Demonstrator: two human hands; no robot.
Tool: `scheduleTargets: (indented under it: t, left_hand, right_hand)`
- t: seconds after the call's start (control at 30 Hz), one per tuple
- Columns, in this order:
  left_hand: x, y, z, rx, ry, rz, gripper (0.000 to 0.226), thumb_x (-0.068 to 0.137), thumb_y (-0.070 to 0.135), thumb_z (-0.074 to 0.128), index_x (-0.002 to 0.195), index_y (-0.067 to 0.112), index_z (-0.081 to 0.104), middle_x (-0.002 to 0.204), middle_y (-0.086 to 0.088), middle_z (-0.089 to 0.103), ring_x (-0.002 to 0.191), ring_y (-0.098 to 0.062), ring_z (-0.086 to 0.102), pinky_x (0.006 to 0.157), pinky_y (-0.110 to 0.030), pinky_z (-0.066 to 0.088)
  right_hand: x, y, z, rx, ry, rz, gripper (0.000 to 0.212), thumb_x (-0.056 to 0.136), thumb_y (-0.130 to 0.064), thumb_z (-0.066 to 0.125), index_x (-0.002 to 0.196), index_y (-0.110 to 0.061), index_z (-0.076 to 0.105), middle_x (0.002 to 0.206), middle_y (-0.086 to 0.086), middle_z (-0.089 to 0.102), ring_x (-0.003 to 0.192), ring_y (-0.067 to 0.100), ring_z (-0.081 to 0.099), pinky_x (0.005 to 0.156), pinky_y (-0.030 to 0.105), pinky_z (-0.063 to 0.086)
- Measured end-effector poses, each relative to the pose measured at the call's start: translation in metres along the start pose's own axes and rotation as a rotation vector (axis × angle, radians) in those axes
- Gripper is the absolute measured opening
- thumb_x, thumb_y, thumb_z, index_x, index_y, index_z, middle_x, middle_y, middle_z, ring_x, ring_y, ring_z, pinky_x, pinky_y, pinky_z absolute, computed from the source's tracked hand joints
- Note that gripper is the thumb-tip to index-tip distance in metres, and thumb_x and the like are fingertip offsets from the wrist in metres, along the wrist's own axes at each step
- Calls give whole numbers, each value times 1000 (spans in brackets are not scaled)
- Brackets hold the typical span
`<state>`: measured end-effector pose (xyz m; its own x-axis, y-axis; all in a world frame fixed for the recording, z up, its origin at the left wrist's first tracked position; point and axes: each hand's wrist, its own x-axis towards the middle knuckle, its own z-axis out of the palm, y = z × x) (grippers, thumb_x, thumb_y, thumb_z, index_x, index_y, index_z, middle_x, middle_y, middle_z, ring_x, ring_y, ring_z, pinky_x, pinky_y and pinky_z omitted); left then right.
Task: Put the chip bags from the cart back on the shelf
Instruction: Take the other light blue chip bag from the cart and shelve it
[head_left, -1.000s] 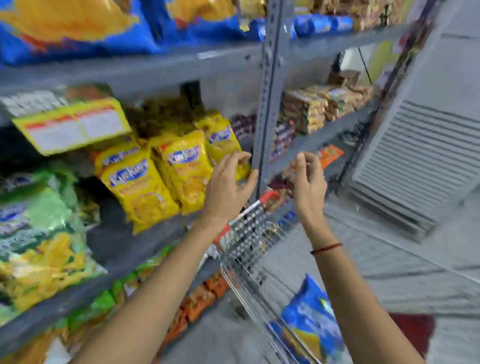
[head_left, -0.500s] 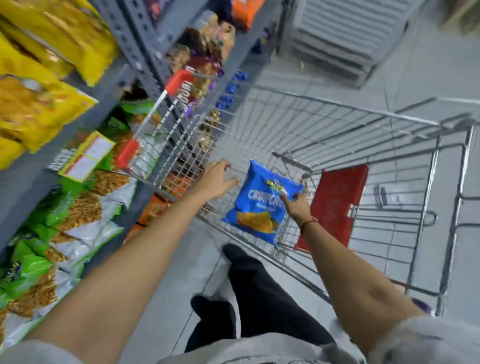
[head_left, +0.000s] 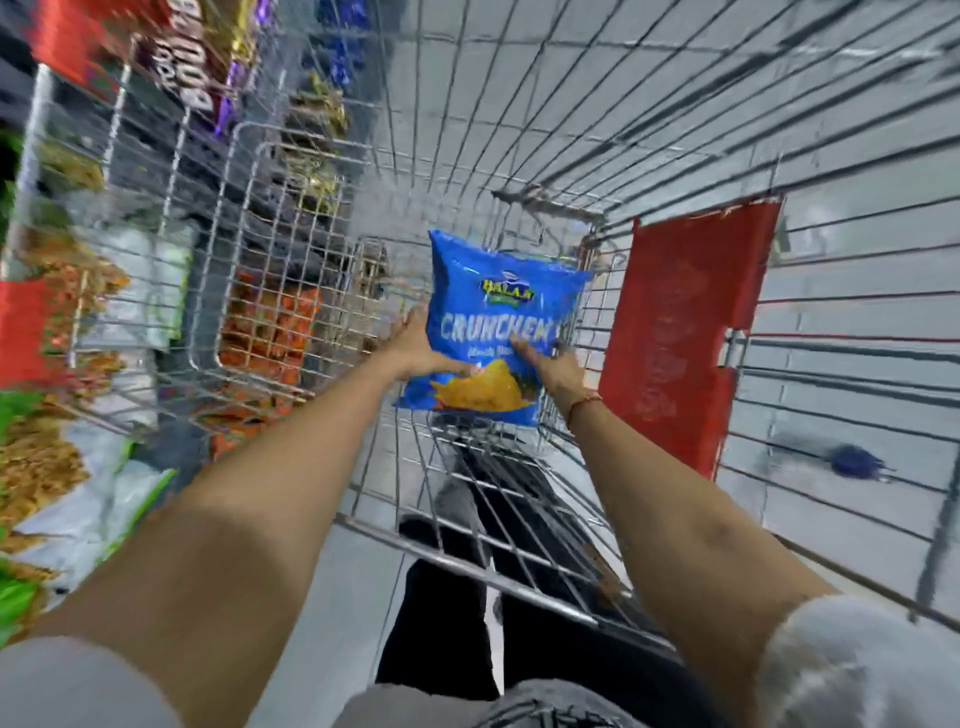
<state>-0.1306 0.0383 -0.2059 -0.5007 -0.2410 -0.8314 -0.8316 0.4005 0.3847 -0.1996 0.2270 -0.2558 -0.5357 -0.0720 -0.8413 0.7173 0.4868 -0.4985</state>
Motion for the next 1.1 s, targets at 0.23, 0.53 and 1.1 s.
scheduleTargets:
  t: [0.23, 0.53, 1.1]
  left_hand:
    - [26, -23, 19, -254, -84, -121, 102, 56, 26, 89, 138, 5, 32, 144, -12, 42, 128, -29, 44, 108, -43, 37]
    - [-1, -8, -9, -470, -210, -23, 64, 65, 21, 83, 122, 18, 54, 126, -5, 61, 103, -19, 61, 94, -32, 48]
    - [-206, 31, -129, -617, 498, 477, 67, 46, 54, 85, 101, 28, 56, 105, 6, 67, 93, -3, 65, 86, -38, 56]
  right_hand:
    - [10, 7, 15, 147, 34, -58, 20, 72, -26, 81, 76, -26, 62, 86, -1, 71, 93, 29, 69, 89, 47, 55]
    - [-22, -47, 17, 77, -11, -183, 20, 78, -38, 74, 68, -22, 67, 69, -4, 70, 66, 15, 67, 62, 24, 57]
    - [-189, -204, 20, 185, -243, -756, 44, 86, -39, 64, 83, 4, 67, 90, 32, 70, 84, 37, 66, 75, 53, 51]
